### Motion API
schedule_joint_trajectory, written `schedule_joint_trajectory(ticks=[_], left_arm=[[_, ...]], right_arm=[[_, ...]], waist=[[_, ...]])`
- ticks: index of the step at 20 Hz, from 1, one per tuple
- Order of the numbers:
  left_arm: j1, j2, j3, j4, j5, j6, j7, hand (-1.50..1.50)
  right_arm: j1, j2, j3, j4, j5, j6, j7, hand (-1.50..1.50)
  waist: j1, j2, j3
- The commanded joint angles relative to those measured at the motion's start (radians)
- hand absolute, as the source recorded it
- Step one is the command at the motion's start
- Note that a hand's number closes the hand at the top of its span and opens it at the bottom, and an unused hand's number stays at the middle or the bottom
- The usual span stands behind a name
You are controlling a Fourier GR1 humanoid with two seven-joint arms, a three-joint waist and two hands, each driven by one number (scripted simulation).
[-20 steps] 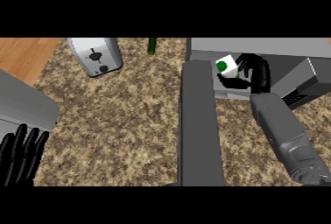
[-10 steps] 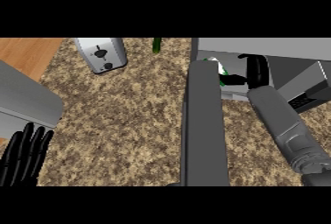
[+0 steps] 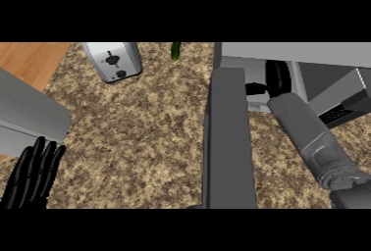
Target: Pick up the milk, place it into the microwave and close the microwave
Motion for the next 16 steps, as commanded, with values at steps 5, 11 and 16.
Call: schedule_joint_trajectory(ticks=[5,11,16], left_arm=[[-0.005,-0.012,-0.025,-0.003,-0.038,0.014,0.009,-1.50],[0.003,0.008,0.000,-0.029,-0.022,0.000,0.021,-1.50],[0.058,-0.004,-0.034,-0.022,-0.038,-0.010,-0.019,-1.50]], right_arm=[[0.019,0.014,-0.042,-0.011,-0.032,-0.049,-0.025,-1.50],[0.024,-0.016,-0.064,-0.022,-0.046,-0.052,-0.054,-1.50],[0.015,-0.072,-0.085,-0.034,-0.059,-0.037,-0.075,-1.50]], waist=[[-0.017,-0.003,0.001],[-0.024,-0.008,0.000],[-0.024,-0.011,-0.001]])
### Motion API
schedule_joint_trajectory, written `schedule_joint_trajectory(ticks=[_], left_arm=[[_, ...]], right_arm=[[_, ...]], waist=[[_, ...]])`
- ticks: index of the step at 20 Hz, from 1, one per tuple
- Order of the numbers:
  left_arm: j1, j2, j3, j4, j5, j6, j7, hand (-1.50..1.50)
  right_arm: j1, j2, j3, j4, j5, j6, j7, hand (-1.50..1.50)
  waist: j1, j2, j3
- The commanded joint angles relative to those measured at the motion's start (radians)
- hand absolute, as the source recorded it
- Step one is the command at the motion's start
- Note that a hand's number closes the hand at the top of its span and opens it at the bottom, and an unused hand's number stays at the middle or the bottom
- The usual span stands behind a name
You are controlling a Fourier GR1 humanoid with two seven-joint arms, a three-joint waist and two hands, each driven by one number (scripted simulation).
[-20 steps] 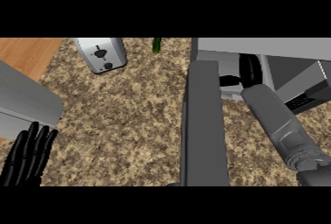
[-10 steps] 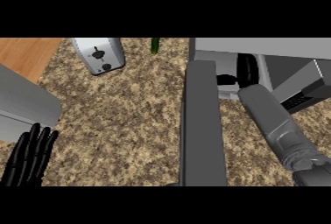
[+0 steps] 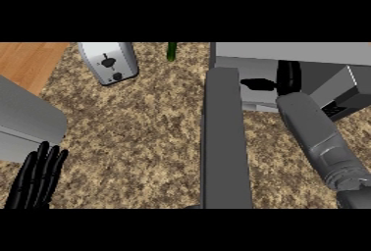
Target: Pick up the milk, place it into the microwave and close the microwave
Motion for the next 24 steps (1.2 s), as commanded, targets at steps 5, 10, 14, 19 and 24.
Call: schedule_joint_trajectory(ticks=[5,10,14,19,24], left_arm=[[0.004,0.002,0.012,-0.011,0.016,-0.003,0.023,-1.50],[0.060,-0.031,-0.081,-0.040,-0.068,0.020,0.002,-1.50],[0.024,-0.028,-0.055,-0.069,-0.050,0.030,0.059,-1.50],[0.051,-0.023,-0.009,-0.001,0.000,0.009,-0.010,-1.50],[0.065,-0.045,-0.103,-0.045,-0.049,0.020,0.023,-1.50]], right_arm=[[0.018,-0.073,-0.048,-0.016,-0.036,0.039,-0.059,-1.50],[0.028,-0.048,-0.078,-0.028,-0.073,0.163,-0.101,-1.50],[0.070,-0.074,-0.112,-0.029,-0.107,0.235,-0.143,-1.50],[0.133,-0.063,-0.130,-0.029,-0.136,0.351,-0.182,-1.50],[0.133,-0.056,-0.133,-0.047,-0.154,0.454,-0.156,-1.50]], waist=[[-0.011,-0.002,0.000],[-0.021,-0.011,0.000],[-0.030,-0.011,0.000],[-0.043,-0.017,-0.002],[-0.054,-0.023,-0.002]])
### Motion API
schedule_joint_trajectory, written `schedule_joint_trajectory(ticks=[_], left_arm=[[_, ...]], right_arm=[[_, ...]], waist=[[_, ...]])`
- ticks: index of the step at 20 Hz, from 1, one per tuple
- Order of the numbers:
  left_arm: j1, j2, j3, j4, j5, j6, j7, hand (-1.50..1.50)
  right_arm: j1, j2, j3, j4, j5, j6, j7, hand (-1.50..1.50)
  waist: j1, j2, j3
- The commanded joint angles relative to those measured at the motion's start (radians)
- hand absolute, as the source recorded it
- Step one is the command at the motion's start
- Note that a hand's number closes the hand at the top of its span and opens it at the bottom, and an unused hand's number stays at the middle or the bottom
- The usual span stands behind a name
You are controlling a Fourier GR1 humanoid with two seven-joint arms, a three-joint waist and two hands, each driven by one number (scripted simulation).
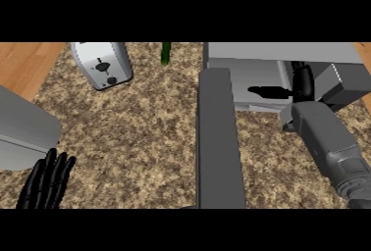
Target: Pick up the milk, place it into the microwave and close the microwave
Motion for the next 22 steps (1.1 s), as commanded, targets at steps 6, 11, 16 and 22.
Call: schedule_joint_trajectory(ticks=[6,11,16,22], left_arm=[[-0.018,-0.020,-0.034,0.004,-0.030,0.021,0.011,-1.50],[0.044,-0.023,-0.052,0.016,-0.030,0.016,-0.039,-1.50],[-0.018,0.004,0.006,0.030,0.017,-0.002,0.009,-1.50],[0.005,0.049,-0.024,0.047,0.046,-0.078,-0.034,-1.50]], right_arm=[[0.167,0.042,0.020,-0.043,-0.016,0.117,-0.029,-1.50],[0.259,0.061,0.021,-0.029,-0.025,0.168,-0.050,-1.50],[0.350,0.150,0.012,-0.086,-0.066,0.192,-0.111,-1.50],[0.470,0.094,0.022,-0.172,-0.099,0.329,-0.118,-1.50]], waist=[[-0.045,-0.008,0.007],[-0.037,-0.006,0.008],[-0.047,-0.006,0.007],[-0.049,-0.009,0.007]])
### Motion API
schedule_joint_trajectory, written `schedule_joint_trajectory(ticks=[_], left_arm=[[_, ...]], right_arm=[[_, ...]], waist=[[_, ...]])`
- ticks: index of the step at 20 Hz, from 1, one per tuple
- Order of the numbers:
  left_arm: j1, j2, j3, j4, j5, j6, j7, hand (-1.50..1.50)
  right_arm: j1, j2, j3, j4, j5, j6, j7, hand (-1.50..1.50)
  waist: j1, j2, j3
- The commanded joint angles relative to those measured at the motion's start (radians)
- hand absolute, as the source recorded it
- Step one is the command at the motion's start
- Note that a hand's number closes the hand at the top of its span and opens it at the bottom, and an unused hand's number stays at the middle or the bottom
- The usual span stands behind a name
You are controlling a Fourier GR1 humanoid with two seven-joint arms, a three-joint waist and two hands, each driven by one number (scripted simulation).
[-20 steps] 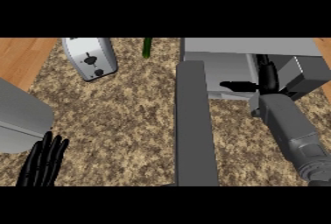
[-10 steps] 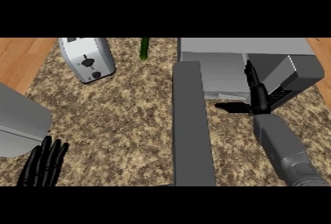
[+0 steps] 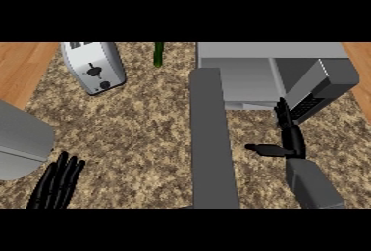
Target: Pick up the milk, place it into the microwave and close the microwave
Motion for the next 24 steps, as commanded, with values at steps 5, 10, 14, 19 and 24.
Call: schedule_joint_trajectory(ticks=[5,10,14,19,24], left_arm=[[-0.048,0.048,-0.091,0.100,0.030,-0.113,-0.001,-1.50],[-0.146,0.027,-0.117,0.158,-0.062,-0.083,-0.004,1.50],[-0.275,-0.020,-0.112,0.272,-0.037,-0.077,0.069,1.50],[-0.370,-0.043,-0.173,0.277,-0.107,-0.070,0.159,1.50],[-0.488,-0.015,-0.157,0.464,-0.080,-0.173,0.107,1.50]], right_arm=[[0.206,0.063,0.031,-0.033,-0.020,0.157,-0.141,-1.50],[0.320,0.050,0.067,-0.213,-0.046,0.220,-0.116,-1.50],[0.426,0.033,0.090,-0.332,-0.067,0.283,-0.127,-1.50],[0.596,0.017,0.125,-0.443,-0.085,0.330,-0.147,-1.50],[0.700,0.039,0.167,-0.566,-0.087,0.295,-0.144,-1.50]], waist=[[-0.004,0.003,0.001],[-0.008,0.000,0.000],[-0.020,0.002,0.000],[-0.021,0.000,0.000],[-0.020,0.003,0.000]])
